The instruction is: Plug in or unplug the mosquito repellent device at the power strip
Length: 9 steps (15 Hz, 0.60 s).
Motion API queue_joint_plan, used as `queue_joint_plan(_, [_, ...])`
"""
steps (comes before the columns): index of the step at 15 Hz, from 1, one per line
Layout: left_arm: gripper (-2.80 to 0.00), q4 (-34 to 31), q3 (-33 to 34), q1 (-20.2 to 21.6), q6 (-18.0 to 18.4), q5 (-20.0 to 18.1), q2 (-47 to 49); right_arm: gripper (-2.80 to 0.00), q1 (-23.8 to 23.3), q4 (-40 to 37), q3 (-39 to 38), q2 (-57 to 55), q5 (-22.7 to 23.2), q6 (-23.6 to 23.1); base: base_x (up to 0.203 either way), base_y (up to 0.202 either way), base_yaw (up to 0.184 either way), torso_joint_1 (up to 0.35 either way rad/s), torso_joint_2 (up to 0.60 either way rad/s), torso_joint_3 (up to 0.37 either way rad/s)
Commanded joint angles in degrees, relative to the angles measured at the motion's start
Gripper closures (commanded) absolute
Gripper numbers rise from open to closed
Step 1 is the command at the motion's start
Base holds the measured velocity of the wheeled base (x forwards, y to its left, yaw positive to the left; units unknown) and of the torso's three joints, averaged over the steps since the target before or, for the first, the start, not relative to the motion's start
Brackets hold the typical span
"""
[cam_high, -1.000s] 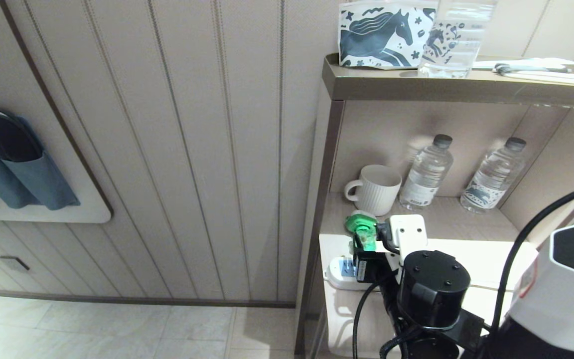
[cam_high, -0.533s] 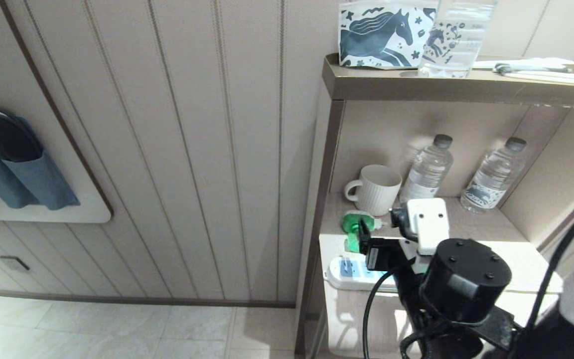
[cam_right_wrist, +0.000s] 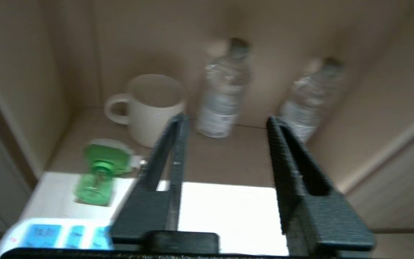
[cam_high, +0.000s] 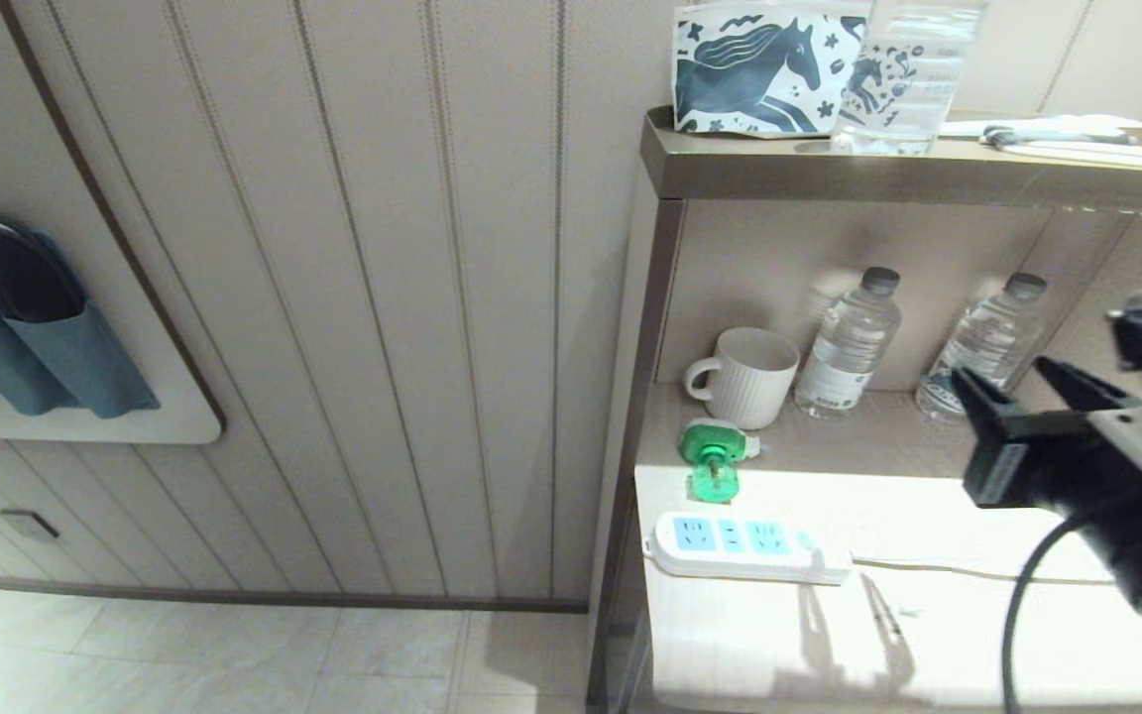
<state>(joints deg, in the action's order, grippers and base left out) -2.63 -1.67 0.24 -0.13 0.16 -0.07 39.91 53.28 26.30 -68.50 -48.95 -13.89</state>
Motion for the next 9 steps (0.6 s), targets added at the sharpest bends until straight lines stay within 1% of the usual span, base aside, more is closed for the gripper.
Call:
queue_joint_plan(1, [0.00, 0.0, 0.0, 0.0, 0.0, 0.1, 0.1, 0.00, -3.3, -18.4, 1.5, 17.8, -0.1, -0.2, 0.000, 0.000, 0.000, 0.000, 0.00, 0.000])
queue_joint_plan(2, [0.00, 0.0, 0.0, 0.0, 0.0, 0.0, 0.1, 0.00, -7.4, -25.2, 1.8, 22.6, 0.7, -0.2, 0.000, 0.000, 0.000, 0.000, 0.00, 0.000])
queue_joint_plan(3, [0.00, 0.0, 0.0, 0.0, 0.0, 0.0, 0.1, 0.00, -13.7, -30.3, 1.4, 26.4, 3.2, 0.2, 0.000, 0.000, 0.000, 0.000, 0.00, 0.000])
queue_joint_plan(4, [0.00, 0.0, 0.0, 0.0, 0.0, 0.0, 0.1, 0.00, -20.3, -34.2, 0.1, 30.4, 7.4, 0.9, 0.000, 0.000, 0.000, 0.000, 0.00, 0.000])
queue_joint_plan(5, [0.00, 0.0, 0.0, 0.0, 0.0, 0.0, 0.1, 0.00, -25.9, -37.2, -1.8, 33.8, 12.7, 1.6, 0.000, 0.000, 0.000, 0.000, 0.00, 0.000])
queue_joint_plan(6, [0.00, 0.0, 0.0, 0.0, 0.0, 0.0, 0.1, 0.00, -30.9, -40.4, -5.2, 38.1, 20.4, 2.9, 0.000, 0.000, 0.000, 0.000, 0.00, 0.000])
queue_joint_plan(7, [0.00, 0.0, 0.0, 0.0, 0.0, 0.1, 0.1, 0.00, -33.5, -42.8, -9.5, 41.6, 26.3, 4.6, 0.000, 0.000, 0.000, 0.000, 0.00, 0.000])
queue_joint_plan(9, [0.00, 0.0, 0.0, 0.0, 0.0, 0.0, 0.1, 0.00, -36.8, -45.0, -17.5, 47.9, 34.6, 8.5, 0.000, 0.000, 0.000, 0.000, 0.00, 0.000])
